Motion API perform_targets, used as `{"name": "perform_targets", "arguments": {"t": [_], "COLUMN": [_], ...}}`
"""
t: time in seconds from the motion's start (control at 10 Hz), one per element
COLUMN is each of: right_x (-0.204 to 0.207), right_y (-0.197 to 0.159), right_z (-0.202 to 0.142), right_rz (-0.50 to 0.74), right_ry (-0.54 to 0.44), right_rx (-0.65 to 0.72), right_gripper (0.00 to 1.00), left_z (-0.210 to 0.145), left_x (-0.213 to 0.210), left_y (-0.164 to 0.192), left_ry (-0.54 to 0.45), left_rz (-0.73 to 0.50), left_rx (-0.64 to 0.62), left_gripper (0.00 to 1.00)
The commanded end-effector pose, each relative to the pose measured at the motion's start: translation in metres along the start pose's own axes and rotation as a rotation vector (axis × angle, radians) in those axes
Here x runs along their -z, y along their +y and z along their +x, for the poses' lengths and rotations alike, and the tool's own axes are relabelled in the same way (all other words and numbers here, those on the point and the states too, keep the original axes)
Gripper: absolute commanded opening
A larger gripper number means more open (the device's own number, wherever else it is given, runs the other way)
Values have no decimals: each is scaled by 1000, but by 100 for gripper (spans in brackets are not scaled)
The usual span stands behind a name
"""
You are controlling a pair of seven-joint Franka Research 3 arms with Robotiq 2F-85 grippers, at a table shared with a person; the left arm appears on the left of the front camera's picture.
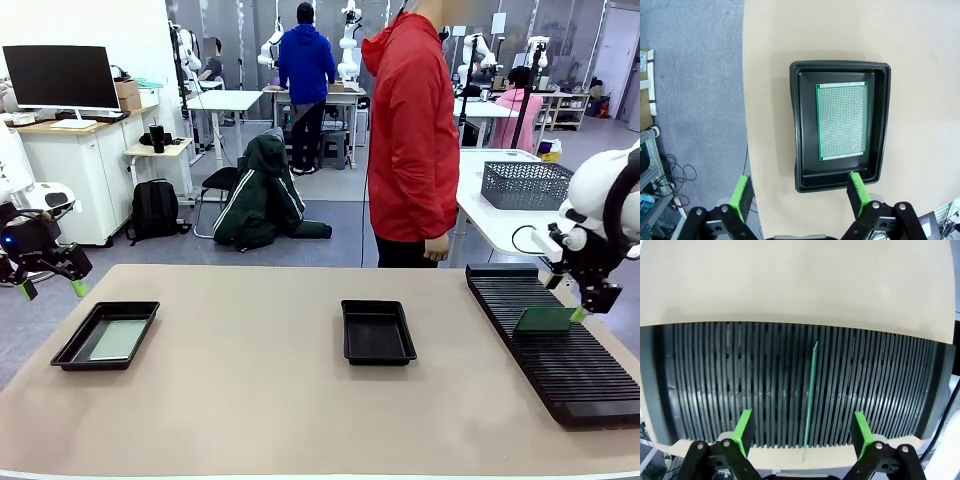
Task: Inspect and transfer BCBs to ESD trays.
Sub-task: Pick up the Blank PCB from the PCB Rack and place it in the right ESD tray.
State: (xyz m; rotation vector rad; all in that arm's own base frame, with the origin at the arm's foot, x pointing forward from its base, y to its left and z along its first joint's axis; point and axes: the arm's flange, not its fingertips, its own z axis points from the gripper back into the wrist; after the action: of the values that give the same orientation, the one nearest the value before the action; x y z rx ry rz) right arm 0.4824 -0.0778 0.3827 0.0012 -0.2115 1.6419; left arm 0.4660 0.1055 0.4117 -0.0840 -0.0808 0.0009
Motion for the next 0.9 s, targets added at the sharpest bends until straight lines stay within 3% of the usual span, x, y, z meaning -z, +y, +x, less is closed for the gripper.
{"name": "perform_targets", "arguments": {"t": [0.0,0.8], "right_x": [12,18], "right_y": [-7,-5], "right_z": [-4,-1], "right_rz": [-32,3], "right_ry": [-13,10], "right_rx": [-10,11], "right_gripper": [100,100], "left_z": [0,0], "left_x": [2,2], "left_y": [1,1], "left_ry": [-10,-10], "left_rz": [-2,-2], "left_rx": [2,2], "left_gripper": [100,100]}}
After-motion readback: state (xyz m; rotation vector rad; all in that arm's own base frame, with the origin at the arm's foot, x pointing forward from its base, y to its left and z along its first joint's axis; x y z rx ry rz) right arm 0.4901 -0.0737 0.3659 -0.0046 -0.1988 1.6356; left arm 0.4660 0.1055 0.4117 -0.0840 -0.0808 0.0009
